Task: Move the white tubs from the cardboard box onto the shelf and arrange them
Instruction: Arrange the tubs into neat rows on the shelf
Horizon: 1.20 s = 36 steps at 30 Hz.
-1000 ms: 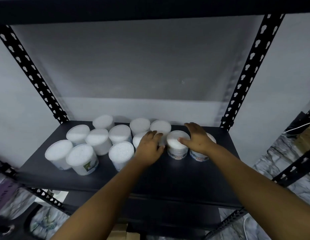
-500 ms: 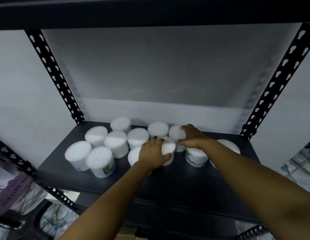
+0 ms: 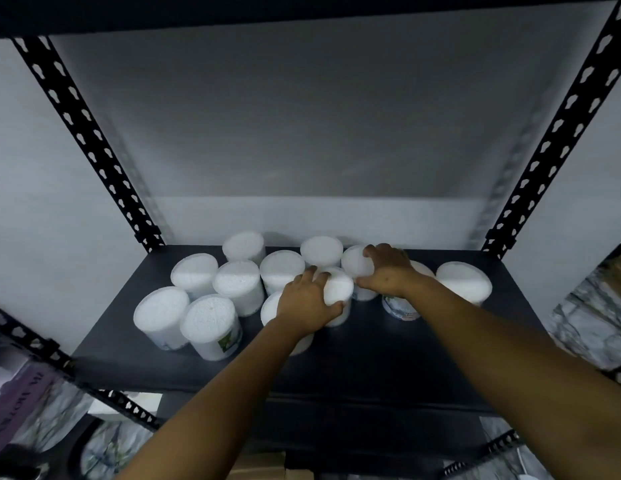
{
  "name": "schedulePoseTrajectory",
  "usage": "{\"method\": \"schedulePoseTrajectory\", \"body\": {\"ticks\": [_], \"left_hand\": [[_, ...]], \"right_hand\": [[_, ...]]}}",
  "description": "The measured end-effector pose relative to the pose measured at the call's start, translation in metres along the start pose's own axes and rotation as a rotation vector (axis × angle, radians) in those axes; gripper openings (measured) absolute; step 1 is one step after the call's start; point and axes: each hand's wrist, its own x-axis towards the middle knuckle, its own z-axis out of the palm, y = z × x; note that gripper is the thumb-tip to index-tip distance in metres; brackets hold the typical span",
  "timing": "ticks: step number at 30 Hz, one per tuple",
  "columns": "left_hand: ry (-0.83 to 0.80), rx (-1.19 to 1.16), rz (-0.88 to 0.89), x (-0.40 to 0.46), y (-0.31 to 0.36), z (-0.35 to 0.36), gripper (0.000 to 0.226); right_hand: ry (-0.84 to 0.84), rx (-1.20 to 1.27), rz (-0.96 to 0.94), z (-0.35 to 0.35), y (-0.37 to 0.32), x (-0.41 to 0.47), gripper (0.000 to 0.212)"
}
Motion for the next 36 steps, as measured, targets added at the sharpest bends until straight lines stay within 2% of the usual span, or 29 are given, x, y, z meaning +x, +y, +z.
{"method": "schedulePoseTrajectory", "body": {"ticks": [4, 11, 17, 27, 36], "left_hand": [[0.000, 0.012, 0.020, -0.005, -0.009, -0.002, 0.069], [-0.007, 0.023, 0.035, -0.014, -0.019, -0.005, 0.070], [-0.082, 0.139, -0.025, -0.022, -0.020, -0.009, 0.070], [-0.163, 0.232, -0.042, -0.047, 0.014, -0.017, 0.068], [-0.147, 0.251, -0.039, -0.070, 0.048, -0.011, 0.063]], "right_hand": [[0.055, -0.112, 0.005, 0.007, -0.003, -0.007, 0.082], [0.100, -0.048, -0.018, 0.019, -0.007, -0.027, 0.078], [0.155, -0.068, -0.054, 0.021, -0.013, -0.053, 0.075], [0.154, -0.069, -0.235, 0.025, 0.007, -0.109, 0.060], [0.170, -0.029, -0.291, 0.030, 0.029, -0.146, 0.047]]}}
